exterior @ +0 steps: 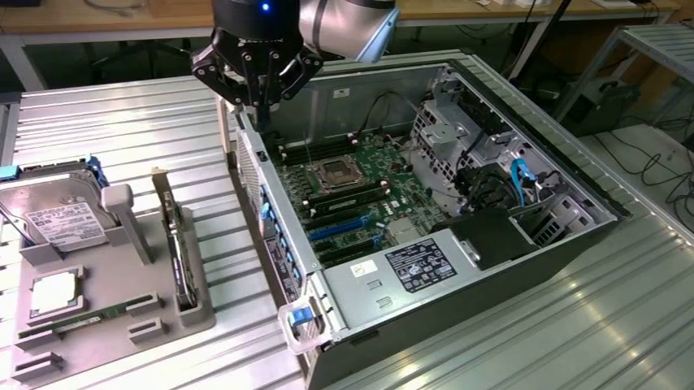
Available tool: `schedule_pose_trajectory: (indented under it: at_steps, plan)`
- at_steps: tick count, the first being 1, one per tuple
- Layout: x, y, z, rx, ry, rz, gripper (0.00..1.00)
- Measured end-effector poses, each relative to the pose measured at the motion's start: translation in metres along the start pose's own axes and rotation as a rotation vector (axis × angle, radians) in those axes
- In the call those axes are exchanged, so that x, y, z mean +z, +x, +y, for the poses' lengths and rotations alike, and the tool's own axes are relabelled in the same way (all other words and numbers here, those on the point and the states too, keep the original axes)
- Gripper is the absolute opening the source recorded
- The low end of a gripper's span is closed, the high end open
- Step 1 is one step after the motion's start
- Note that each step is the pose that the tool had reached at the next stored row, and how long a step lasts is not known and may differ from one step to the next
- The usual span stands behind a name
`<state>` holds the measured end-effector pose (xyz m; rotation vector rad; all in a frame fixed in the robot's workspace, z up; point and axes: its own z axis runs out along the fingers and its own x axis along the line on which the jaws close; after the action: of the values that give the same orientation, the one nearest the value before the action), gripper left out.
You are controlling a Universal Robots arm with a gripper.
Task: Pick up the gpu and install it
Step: 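Reach for the gpu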
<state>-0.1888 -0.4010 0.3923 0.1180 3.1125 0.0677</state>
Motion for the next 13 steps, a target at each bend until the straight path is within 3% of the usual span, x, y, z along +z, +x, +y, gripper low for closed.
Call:
schedule_pose_trajectory:
  at_steps: [13]
  plan:
    - [-0.0003, 0.016, -0.003, 0.0, 0.0, 0.0, 0.11]
